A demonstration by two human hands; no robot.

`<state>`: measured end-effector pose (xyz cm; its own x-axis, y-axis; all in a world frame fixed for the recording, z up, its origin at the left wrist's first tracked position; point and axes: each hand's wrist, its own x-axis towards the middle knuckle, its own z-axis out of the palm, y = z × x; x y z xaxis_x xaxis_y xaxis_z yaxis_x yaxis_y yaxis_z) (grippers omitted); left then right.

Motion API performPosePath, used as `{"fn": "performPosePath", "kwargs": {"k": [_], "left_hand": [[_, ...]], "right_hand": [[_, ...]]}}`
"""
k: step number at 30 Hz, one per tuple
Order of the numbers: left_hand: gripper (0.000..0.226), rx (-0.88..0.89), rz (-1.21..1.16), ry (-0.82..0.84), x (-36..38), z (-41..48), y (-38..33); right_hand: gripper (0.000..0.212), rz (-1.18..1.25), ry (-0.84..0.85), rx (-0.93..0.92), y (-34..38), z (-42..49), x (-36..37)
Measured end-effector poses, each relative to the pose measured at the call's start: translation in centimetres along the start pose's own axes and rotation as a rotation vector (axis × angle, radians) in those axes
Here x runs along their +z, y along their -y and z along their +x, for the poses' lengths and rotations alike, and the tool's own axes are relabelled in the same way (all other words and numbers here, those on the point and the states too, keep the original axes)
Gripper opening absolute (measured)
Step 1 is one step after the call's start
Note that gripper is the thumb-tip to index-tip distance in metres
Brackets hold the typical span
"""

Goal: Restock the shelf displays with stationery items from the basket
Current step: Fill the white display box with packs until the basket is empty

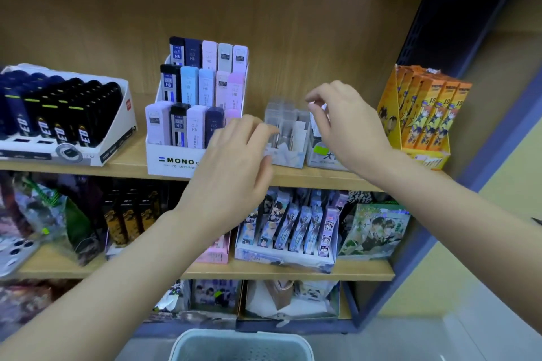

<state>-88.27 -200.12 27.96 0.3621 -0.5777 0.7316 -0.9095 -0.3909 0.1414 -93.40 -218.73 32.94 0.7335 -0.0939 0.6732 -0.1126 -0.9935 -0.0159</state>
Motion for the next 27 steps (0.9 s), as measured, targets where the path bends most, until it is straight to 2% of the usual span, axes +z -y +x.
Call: {"fn": "performPosePath", "kwargs": {"k": [5, 10, 14, 18, 21, 23, 27], "left_hand": [[0.024, -0.036, -0.004, 0.009, 0.5, -8.5, 0.5], [0.017, -0.216, -0.057, 0.199, 4.2, -19.1, 2.2], [0.016, -0.413, -0.032, 0.391, 7.3, -27.0, 3.9], [0.032, -0.697, -0.095, 0.568, 10.3, -34.0, 5.5], [0.046, -0.961, -0.158, 0.621, 11.8, -37.1, 5.6], [0.049, -1.056, -0.221, 0.620, 12.9, -38.6, 5.5], [0.037, -1.223, -0.445, 0.599, 14.7, -40.3, 4.4]], "right_hand": [[0.017, -0.010, 0.060, -0.153, 1.6, -8.3, 1.7], [0.026, 0.070, 0.398, -0.208, 3.2, -17.8, 7.6], [0.024, 0.262, 0.762, -0.116, 4.7, -26.0, 14.8], [0.036, 0.426, 1.150, 0.017, 6.3, -34.0, 22.8], [0.039, 0.454, 1.339, 0.101, 7.9, -37.6, 26.6], [0.039, 0.486, 1.469, 0.179, 8.5, -39.7, 28.4], [0.037, 0.459, 1.592, 0.357, 8.6, -43.3, 30.4]]}}
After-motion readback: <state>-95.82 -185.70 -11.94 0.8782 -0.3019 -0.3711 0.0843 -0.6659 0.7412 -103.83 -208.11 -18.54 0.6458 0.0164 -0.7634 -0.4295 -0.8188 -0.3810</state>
